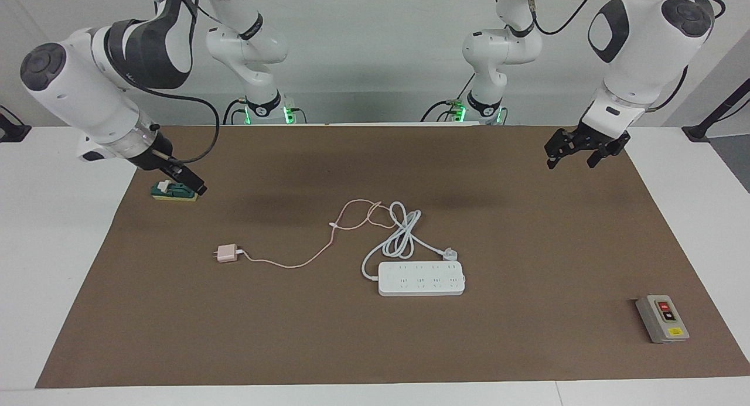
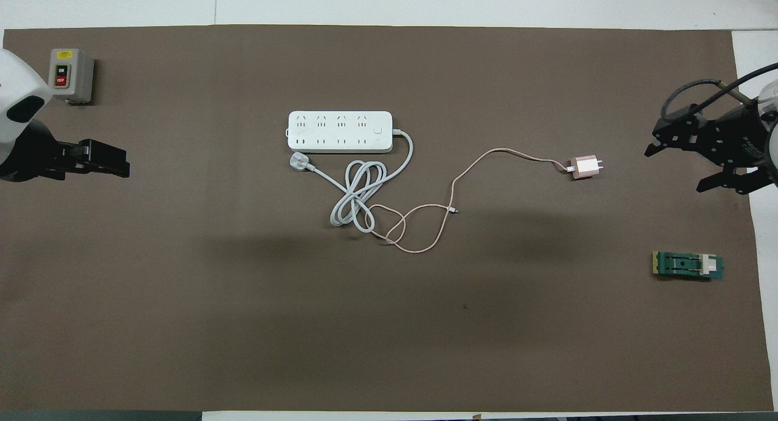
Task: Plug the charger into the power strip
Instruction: 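Move the right gripper over the pink charger plug and open it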
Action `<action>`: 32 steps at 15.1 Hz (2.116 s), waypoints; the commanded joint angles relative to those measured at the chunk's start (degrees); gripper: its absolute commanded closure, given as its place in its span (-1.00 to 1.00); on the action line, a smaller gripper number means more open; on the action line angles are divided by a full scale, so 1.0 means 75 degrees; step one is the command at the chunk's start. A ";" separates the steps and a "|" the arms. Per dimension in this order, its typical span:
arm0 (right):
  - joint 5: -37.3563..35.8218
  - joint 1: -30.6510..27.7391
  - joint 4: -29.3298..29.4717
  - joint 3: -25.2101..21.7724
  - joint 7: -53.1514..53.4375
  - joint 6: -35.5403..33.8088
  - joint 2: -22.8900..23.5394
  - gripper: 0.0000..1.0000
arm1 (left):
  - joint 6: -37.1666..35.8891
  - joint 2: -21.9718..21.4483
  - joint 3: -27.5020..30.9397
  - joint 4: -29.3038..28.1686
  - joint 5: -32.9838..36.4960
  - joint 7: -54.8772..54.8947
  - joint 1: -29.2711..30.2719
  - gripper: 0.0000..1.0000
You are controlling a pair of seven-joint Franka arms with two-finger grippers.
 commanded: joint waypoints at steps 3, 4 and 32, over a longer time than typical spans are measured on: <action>0.0696 -0.0130 0.0001 0.0015 0.1072 0.0349 0.0367 -1.00 | -0.0010 -0.0152 -0.0027 -0.0123 0.0101 0.0059 -0.0094 -1.00; 0.0847 -0.0142 -0.0010 0.0015 0.1177 0.0442 0.0414 -1.00 | -0.0022 -0.0152 -0.0027 -0.0135 0.0101 0.0024 -0.0094 -1.00; 0.3825 -0.0822 0.0329 -0.0407 0.1764 0.1135 0.3239 -1.00 | 0.0119 0.0117 -0.0050 -0.0241 -0.0110 0.0305 -0.0235 -1.00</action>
